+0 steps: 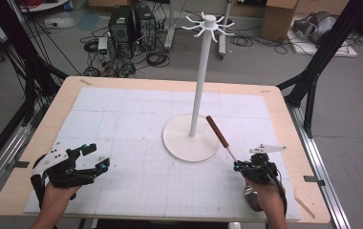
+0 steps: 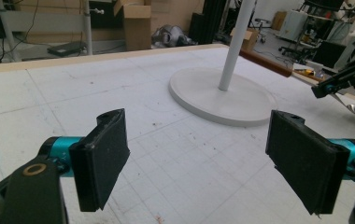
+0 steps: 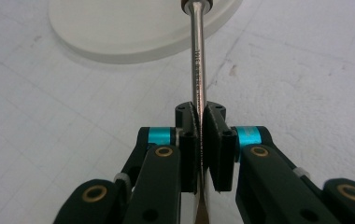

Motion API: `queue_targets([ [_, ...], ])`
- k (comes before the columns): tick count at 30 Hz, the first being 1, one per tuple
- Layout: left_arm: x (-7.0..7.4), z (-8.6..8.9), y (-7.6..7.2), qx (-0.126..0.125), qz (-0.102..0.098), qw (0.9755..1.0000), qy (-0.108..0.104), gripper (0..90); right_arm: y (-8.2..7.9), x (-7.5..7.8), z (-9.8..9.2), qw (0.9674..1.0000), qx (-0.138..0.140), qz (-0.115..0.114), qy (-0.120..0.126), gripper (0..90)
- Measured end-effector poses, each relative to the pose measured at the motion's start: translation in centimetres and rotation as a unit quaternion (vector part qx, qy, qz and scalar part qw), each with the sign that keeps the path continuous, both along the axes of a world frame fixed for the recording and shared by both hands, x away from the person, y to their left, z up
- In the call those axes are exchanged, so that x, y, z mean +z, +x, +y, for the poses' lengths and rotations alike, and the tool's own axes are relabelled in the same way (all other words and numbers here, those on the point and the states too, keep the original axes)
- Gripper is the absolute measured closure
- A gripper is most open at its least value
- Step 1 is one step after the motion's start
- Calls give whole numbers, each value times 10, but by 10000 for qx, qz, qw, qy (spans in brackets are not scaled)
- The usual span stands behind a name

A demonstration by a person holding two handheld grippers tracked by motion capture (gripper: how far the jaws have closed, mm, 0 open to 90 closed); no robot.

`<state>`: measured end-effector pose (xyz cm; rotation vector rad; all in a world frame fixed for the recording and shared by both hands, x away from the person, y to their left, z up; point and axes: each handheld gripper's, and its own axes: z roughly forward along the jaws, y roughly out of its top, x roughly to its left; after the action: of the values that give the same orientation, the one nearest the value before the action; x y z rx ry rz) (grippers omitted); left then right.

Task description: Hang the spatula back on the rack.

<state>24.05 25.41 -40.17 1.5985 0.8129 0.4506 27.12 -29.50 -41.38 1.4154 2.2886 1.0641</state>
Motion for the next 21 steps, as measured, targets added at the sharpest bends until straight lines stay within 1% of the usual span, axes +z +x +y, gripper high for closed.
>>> queue_targets([
  [5,0,-1,-1,3,-6,10000,-5,213,-7,8,-6,9994,-83,-242,229,842],
  [6,1,-1,-1,11,-23,10000,-3,213,-9,9,-7,9992,-109,-267,280,842],
  [7,1,-1,-1,11,-23,10000,-3,214,-9,9,-7,9992,-109,-267,280,842],
  [8,1,-1,-1,7,-21,10000,-3,215,-13,12,-8,9985,-123,-377,372,842],
  [11,1,-2,-1,-23,-18,10000,-7,218,-18,17,-9,9971,-137,-551,503,841],
  [12,1,-3,-1,-25,-23,10000,-1,219,-20,19,-8,9966,-126,-622,527,842],
  [13,1,-3,-1,-25,-23,10000,-1,219,-20,19,-8,9966,-126,-622,527,842],
  [14,1,-3,-1,-35,-15,10000,7,219,-23,23,-8,9954,-127,-751,584,841],
  [15,1,-3,-1,-50,-9,10000,18,219,-23,23,-8,9954,-127,-751,584,841],
  [17,1,-4,-2,-54,-10,10000,16,221,-25,27,-7,9938,-114,-909,630,841],
  [19,1,-5,-2,-53,-13,10000,20,222,-26,29,-8,9930,-112,-986,644,842],
  [21,1,-5,-2,-45,-10,10000,11,222,-27,29,-8,9926,-111,-1007,663,842],
])
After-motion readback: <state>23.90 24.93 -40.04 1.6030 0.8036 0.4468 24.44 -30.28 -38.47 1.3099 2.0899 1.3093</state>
